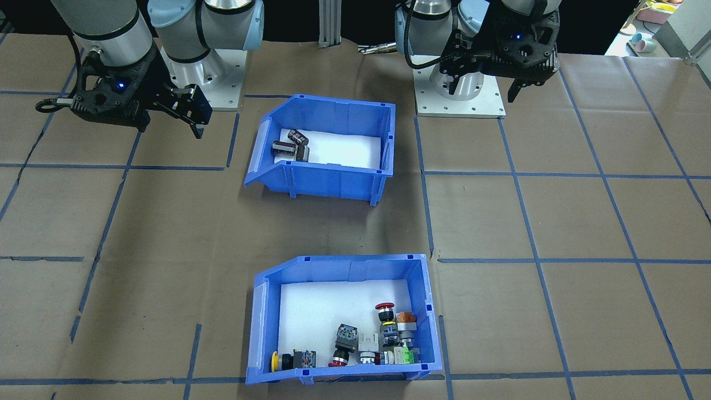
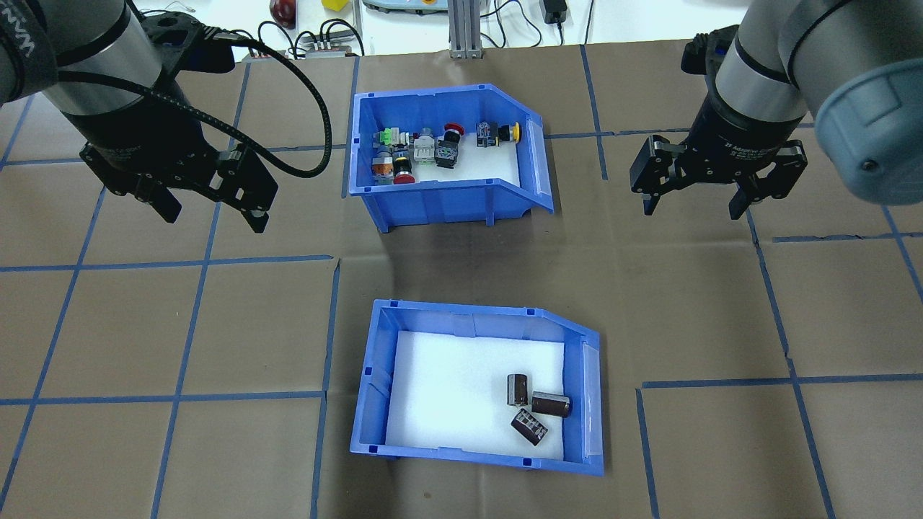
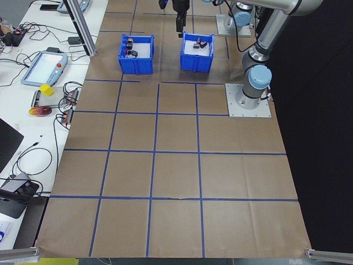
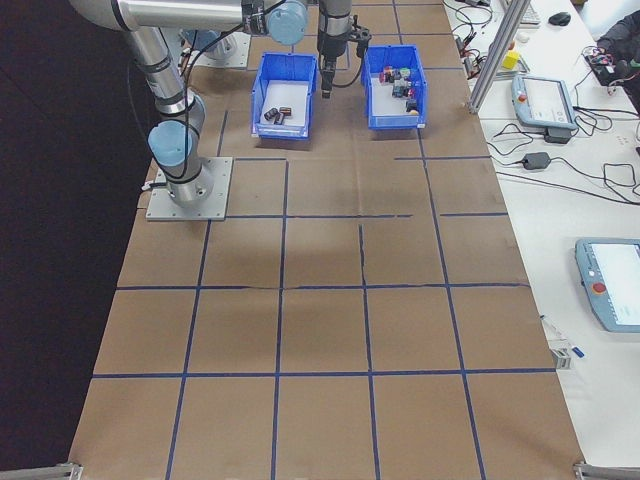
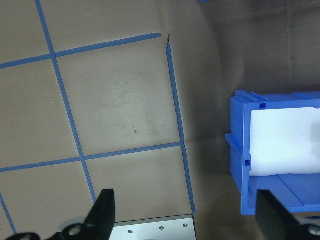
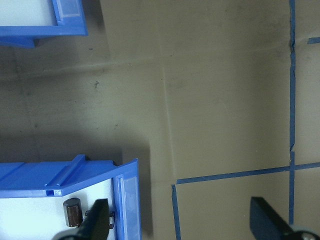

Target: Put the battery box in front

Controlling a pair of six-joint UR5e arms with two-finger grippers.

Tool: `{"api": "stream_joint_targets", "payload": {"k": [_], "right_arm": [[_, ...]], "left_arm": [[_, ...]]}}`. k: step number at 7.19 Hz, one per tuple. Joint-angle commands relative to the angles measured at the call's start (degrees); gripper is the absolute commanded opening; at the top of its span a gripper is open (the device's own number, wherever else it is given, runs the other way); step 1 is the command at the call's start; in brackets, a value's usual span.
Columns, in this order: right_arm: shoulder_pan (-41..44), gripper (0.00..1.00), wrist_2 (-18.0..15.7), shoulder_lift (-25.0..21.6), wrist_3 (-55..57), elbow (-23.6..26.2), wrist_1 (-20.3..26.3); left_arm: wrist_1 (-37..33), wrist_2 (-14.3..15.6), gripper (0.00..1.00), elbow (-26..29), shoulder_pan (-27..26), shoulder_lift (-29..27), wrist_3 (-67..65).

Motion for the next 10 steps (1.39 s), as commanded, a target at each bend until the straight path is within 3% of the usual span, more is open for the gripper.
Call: {"api": "stream_joint_targets", "payload": {"k": [1,7,9,10], "right_arm": [[0.01,1.0,0.0,0.0,0.0,0.0,0.0],[0.27,1.0,-0.18,0.09,-0.79,0.7,0.27],[0.36,1.0,-0.88,0.44,-0.97,-0.09,-0.26],[0.36,1.0,-0.79,1.66,-2.53,-0.7,-0.7]], "left_arm": [[0.01,0.0,0.99,0.01,0.0,-0.03,0.06],[4.14,0.52,0.99,0.36,0.53,-3.98,-1.25],[4.14,2.8,0.99,-0.07,1.15,-2.59,-8.94],[3.79,2.38,0.99,-0.51,1.15,-2.58,-16.74]]}}
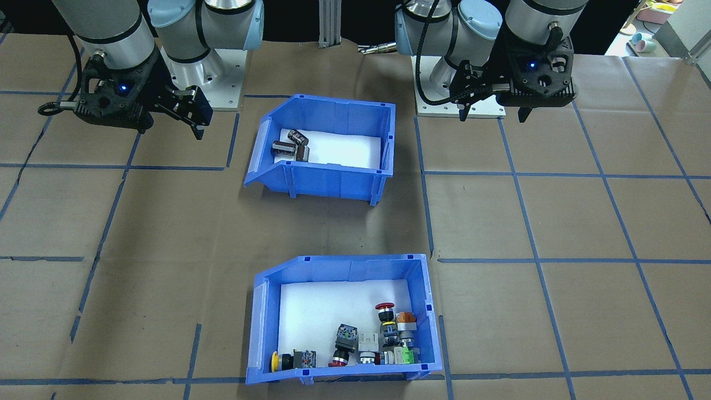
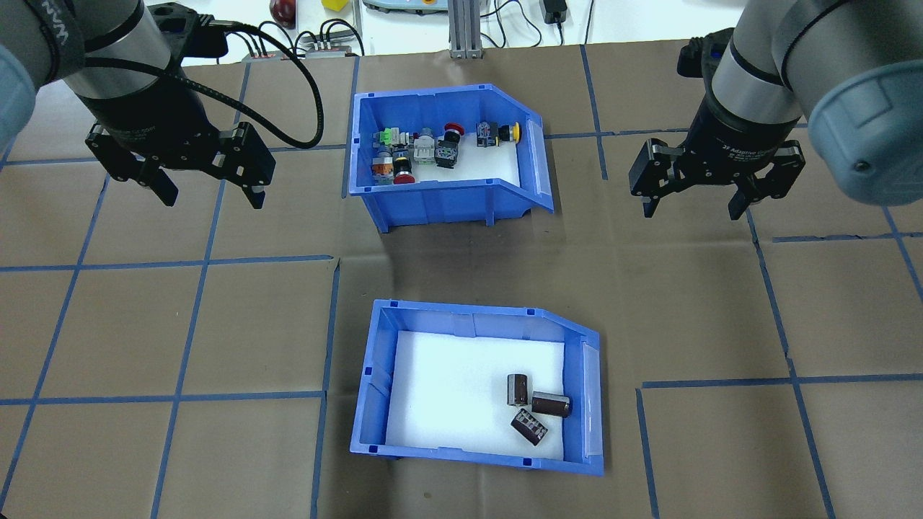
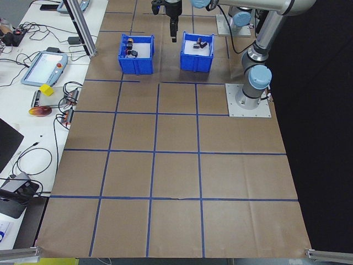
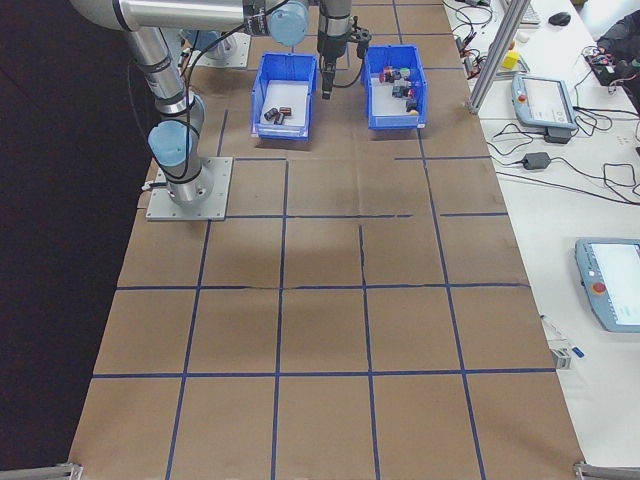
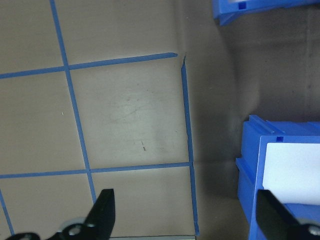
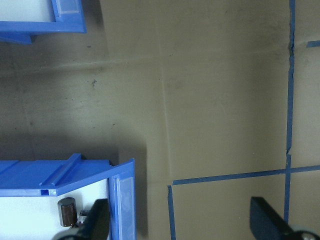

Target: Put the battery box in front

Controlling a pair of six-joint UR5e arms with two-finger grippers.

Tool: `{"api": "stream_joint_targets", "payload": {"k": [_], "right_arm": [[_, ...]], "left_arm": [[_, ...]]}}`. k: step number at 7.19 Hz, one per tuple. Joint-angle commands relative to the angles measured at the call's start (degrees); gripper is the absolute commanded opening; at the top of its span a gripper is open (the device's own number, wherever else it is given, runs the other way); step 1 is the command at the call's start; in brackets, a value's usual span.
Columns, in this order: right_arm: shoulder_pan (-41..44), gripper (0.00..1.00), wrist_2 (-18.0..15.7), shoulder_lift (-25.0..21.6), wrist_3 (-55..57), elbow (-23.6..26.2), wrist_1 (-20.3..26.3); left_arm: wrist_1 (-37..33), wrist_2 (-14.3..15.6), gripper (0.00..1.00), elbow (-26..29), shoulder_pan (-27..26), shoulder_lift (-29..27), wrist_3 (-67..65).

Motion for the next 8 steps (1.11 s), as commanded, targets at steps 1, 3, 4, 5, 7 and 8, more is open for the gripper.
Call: {"api": "stream_joint_targets", "payload": {"k": [1,3,4,5,7,8], "right_arm": [[0.12,1.0,0.05,3.0,-4.17,-1.79,-1.34],[0.12,1.0,0.76,5.9,-15.82,-4.43,-3.09],[0.2,1.0,0.76,8.18,-24.42,-5.31,-5.37],[0.64,1.0,0.84,10.81,-33.9,-6.45,-7.74],[2.39,1.0,0.85,14.25,-48.71,-9.87,-7.76],[3.53,1.0,0.76,16.53,-56.59,-12.33,-7.67]], "left_arm": [[3.32,-0.28,0.99,-0.79,-0.11,-1.21,-16.42],[3.27,-3.76,0.99,-2.71,-1.25,1.32,-29.54],[3.7,-10.06,0.99,-4.73,-2.04,1.59,-46.31],[3.36,-9.95,0.99,-7.01,-5.44,4.98,-57.09],[3.97,-10.65,0.99,-14.12,-10.37,9.83,-80.35],[5.19,-10.31,0.99,-18.59,-13.35,12.98,-87.54]]}}
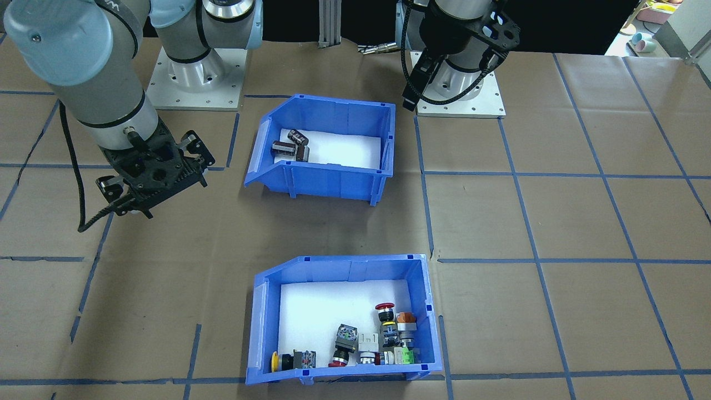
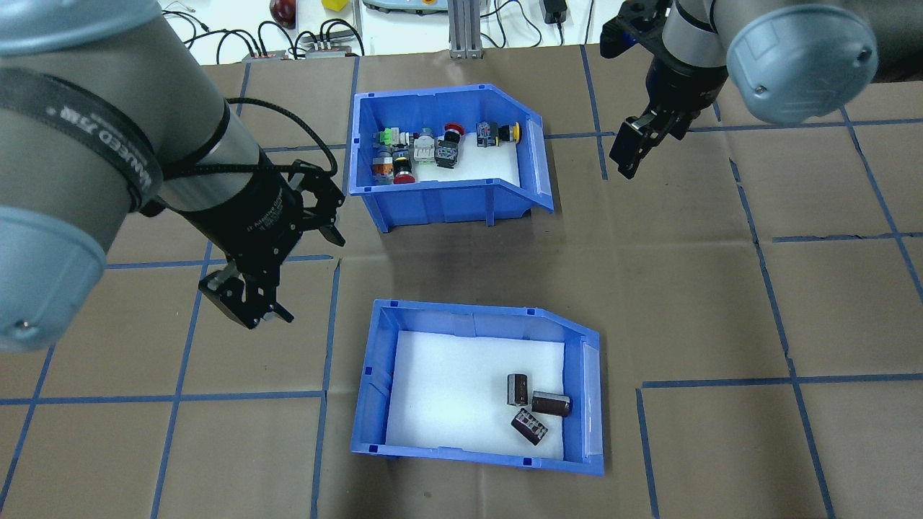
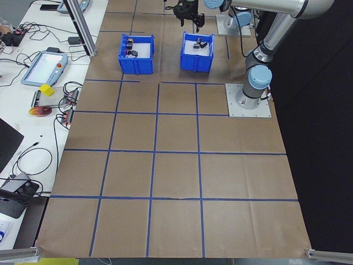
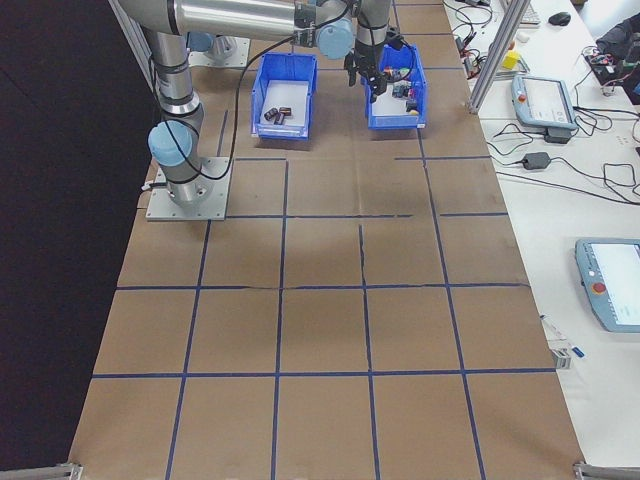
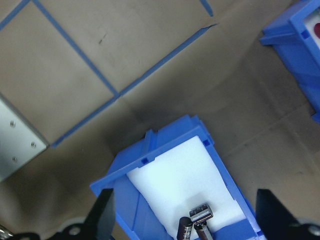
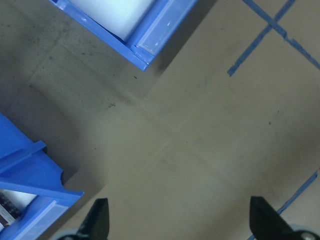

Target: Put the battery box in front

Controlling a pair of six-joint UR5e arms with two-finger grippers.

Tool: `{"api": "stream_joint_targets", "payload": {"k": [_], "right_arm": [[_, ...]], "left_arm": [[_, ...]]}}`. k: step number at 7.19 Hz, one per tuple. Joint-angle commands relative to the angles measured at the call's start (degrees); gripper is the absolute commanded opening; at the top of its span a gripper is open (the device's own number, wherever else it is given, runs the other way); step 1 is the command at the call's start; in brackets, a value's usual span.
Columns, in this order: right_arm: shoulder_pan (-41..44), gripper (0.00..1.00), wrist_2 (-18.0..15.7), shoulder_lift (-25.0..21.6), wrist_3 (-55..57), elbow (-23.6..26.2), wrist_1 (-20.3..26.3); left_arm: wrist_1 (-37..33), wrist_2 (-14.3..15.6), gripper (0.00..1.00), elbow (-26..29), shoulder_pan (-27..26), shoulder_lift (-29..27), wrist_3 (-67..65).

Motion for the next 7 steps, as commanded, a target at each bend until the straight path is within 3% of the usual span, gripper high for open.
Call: {"api": "stream_joint_targets", "payload": {"k": [1,3,5,7], "right_arm": [[3.11,1.0,-0.07,5.53,-15.92,-5.52,-0.06],[8.81,1.0,-0.15,12.2,-20.8,-13.59,0.11],[15.05,1.0,-0.59,17.75,-20.47,-20.03,0.46],[20.16,1.0,-0.16,19.61,-20.12,-20.67,-0.15]], "left_arm": [[5.16,-0.41,0.99,-10.86,-5.88,7.17,-21.25],[8.0,-0.67,0.99,-20.37,-7.84,14.02,-28.98],[8.97,-4.69,0.99,-25.74,-8.37,17.65,-34.27],[20.54,-4.98,0.99,-31.72,-8.72,17.49,-35.84]]}}
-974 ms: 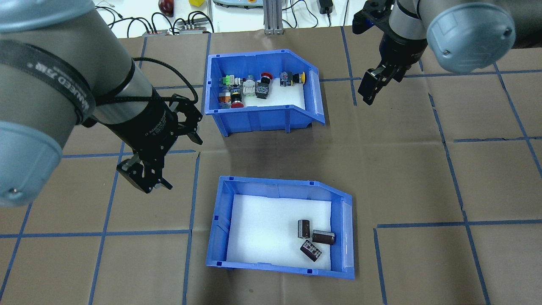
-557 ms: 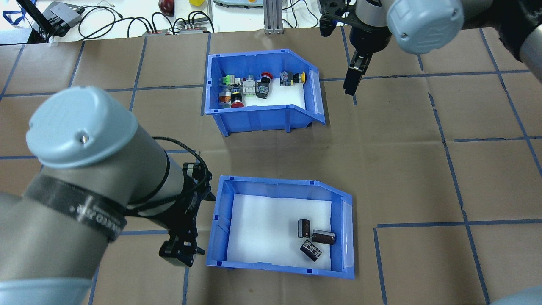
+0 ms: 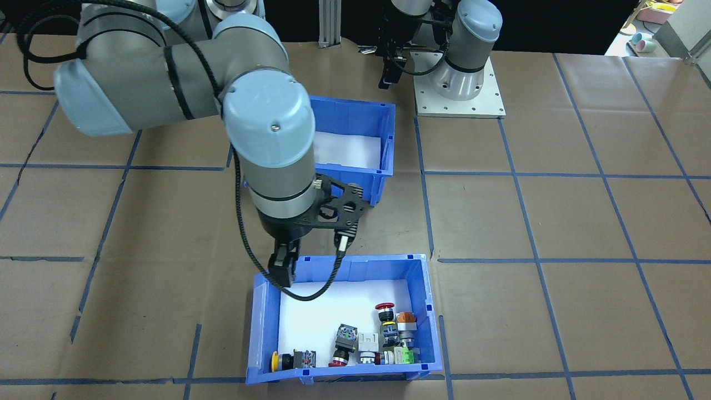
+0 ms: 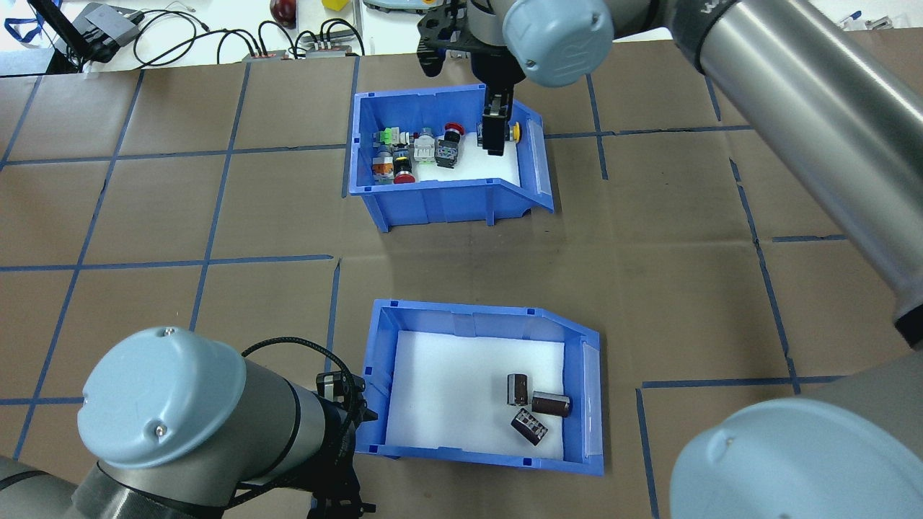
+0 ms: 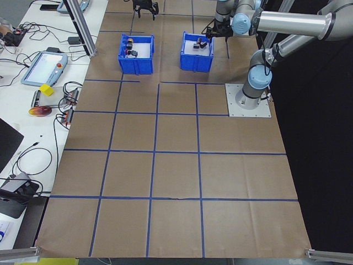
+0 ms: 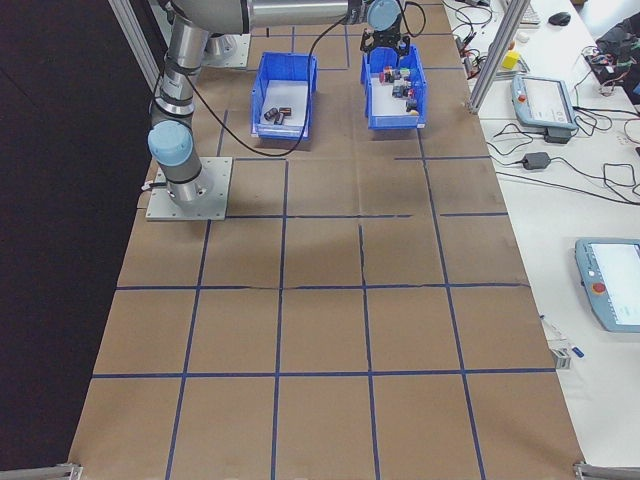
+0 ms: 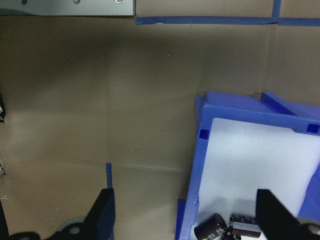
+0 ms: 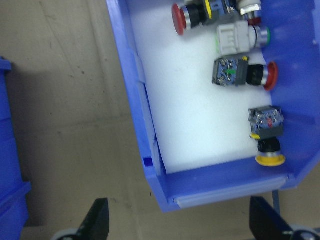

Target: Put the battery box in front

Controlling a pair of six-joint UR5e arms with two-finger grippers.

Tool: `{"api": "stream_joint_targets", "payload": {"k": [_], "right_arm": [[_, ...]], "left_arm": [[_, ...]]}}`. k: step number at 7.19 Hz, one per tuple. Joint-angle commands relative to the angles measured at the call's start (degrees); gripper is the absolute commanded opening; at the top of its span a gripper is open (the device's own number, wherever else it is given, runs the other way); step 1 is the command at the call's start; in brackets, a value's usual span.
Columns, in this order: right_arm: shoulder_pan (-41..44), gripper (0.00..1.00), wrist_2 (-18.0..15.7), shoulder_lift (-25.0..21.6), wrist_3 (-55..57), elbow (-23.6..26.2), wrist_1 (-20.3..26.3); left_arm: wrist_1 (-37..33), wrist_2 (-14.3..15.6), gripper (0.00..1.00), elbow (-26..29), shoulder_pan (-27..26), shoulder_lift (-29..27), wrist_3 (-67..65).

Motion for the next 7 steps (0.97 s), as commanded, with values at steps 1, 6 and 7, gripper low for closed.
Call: {"api": "stream_joint_targets", "payload": {"k": [1,6,7], "right_arm": [[5.52,1.0,0.23,2.37,-0.09,-0.67,-0.7],[9.86,1.0,-2.3,8.79,0.08,3.54,-11.57],[9.42,1.0,-2.58,8.88,-0.01,5.64,-11.86]], "left_arm": [[5.83,-0.43,0.99,-3.5,-0.8,-0.55,-1.29],[20.16,-0.25,0.99,-3.33,-9.13,-12.15,-10.66],[20.68,0.01,0.99,-3.33,-10.37,-12.86,-11.04]]}}
